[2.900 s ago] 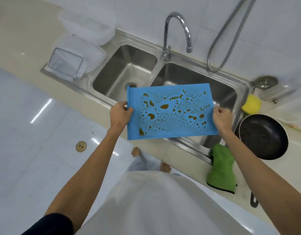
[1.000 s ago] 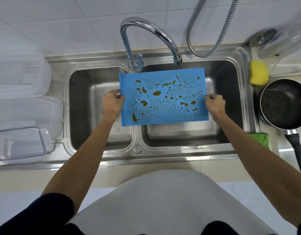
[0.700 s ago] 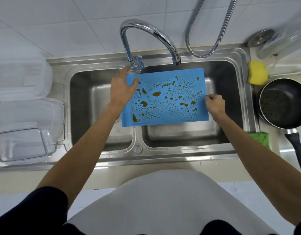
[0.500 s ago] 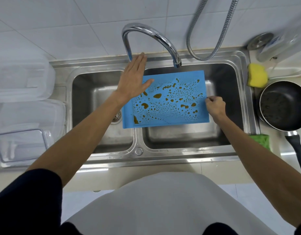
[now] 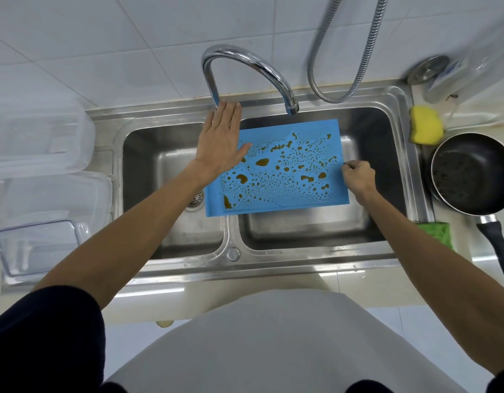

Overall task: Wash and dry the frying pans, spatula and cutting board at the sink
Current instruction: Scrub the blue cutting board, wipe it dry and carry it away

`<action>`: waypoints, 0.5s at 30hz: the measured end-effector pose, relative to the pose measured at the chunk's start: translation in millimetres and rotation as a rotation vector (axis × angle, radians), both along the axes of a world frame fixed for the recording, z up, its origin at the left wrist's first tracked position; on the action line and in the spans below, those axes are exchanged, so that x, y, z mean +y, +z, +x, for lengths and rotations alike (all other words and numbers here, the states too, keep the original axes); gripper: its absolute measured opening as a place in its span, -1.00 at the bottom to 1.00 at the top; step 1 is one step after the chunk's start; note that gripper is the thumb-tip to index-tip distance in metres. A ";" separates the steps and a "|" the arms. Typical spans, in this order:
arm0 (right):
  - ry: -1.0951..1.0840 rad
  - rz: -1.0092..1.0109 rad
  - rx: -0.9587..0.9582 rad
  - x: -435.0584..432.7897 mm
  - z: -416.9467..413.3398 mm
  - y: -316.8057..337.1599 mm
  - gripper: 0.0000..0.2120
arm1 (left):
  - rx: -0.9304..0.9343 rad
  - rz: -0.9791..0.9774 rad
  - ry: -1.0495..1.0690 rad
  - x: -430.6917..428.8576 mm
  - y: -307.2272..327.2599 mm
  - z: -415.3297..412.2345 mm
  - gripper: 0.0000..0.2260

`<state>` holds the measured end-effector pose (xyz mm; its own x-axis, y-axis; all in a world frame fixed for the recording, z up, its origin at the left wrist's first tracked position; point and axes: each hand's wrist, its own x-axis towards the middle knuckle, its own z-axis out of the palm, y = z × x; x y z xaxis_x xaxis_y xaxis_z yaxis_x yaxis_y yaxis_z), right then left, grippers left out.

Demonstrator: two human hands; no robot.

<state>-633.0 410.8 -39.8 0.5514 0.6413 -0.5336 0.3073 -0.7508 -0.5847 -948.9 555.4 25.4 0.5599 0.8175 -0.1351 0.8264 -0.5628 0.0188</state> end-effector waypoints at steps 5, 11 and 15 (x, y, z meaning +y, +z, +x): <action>-0.012 -0.005 0.019 -0.3 -1.3 -1.1 -0.73 | -0.021 0.008 0.001 -11.1 -3.9 -7.4 -0.24; -0.007 -0.006 0.014 -0.7 -1.7 -0.7 -0.71 | -0.051 0.004 0.029 -20.6 -8.9 -10.0 -0.22; -0.012 -0.009 0.021 -0.4 -0.8 -2.5 -0.72 | -0.047 0.012 0.041 -23.8 -9.3 -9.8 -0.22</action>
